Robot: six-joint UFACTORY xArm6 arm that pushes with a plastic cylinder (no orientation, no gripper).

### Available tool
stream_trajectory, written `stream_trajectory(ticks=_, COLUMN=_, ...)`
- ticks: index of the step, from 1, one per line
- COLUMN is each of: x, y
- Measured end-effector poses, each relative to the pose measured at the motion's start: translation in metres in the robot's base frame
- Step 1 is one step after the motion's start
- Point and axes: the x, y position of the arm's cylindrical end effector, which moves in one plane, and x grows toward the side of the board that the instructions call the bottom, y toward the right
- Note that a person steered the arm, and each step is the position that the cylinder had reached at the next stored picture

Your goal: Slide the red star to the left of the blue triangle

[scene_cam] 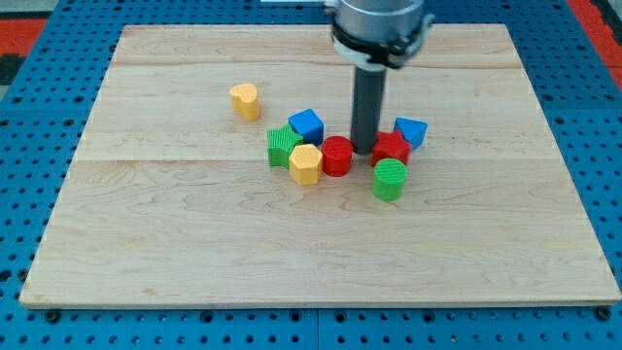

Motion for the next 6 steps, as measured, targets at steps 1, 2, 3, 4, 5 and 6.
stream_trajectory(ticks=1, x=0.041, y=0.031)
stream_trajectory(ticks=2, x=0.081, y=0.061)
stream_trajectory(ticks=3, x=0.086, y=0.062)
stream_trajectory(ticks=4, x=0.057, y=0.052)
stream_trajectory(ticks=5, x=0.016, y=0.038)
stream_trajectory(ticks=6, x=-0.006, y=0.026)
